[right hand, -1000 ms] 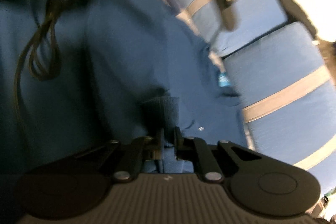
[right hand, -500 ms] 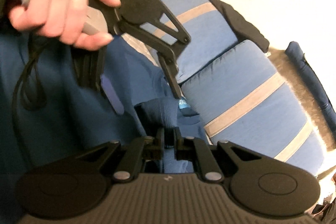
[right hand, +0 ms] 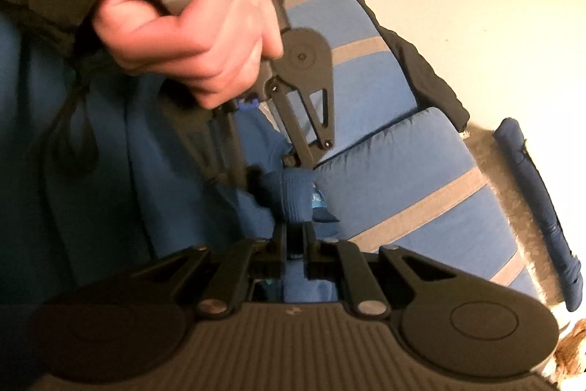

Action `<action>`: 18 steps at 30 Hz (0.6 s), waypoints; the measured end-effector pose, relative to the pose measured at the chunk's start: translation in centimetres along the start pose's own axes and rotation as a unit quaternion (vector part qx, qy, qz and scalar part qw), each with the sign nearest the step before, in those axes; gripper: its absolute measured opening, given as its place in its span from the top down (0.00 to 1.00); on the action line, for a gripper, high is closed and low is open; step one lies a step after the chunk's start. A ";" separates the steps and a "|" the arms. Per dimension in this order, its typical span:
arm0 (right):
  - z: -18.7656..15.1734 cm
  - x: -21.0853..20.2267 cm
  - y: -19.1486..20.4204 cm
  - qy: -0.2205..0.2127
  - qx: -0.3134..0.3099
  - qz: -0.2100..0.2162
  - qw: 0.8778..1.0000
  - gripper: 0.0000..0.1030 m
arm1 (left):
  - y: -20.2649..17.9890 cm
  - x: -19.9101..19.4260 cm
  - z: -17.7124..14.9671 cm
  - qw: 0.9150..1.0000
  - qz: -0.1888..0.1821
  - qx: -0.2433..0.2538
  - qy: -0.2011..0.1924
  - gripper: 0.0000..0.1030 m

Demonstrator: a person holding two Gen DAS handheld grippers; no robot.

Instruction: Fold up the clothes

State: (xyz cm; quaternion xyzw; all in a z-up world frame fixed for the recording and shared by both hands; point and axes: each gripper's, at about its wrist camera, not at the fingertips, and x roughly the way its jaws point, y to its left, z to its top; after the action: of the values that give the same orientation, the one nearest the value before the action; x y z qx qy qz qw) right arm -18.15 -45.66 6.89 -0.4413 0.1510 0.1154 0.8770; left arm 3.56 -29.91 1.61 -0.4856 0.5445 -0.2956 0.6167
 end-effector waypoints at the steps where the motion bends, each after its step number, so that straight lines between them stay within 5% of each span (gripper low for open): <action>1: -0.1 -0.2 -0.4 0.002 0.011 -0.001 1.000 0.70 | -1.0 -0.2 -0.1 1.000 0.002 0.028 -0.004 0.95; 4: -0.7 -0.5 -1.8 0.010 0.052 -0.005 0.999 0.45 | -3.3 -0.8 -0.3 0.996 -0.001 0.093 -0.013 0.95; 6: -1.4 -0.7 -2.7 0.020 0.070 -0.015 0.997 0.20 | -4.4 -1.4 -0.6 0.992 -0.005 0.124 -0.019 0.95; 18: -9.4 2.3 -7.1 0.138 0.178 -0.027 0.974 0.10 | -11.5 -4.1 -1.7 0.959 -0.006 0.274 -0.070 0.95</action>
State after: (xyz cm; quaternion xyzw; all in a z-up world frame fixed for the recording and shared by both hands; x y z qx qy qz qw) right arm -15.21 -57.23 5.99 -0.2936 0.2768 0.0014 0.9150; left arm 2.87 -30.81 13.90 -0.3209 0.3952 -0.4028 0.7607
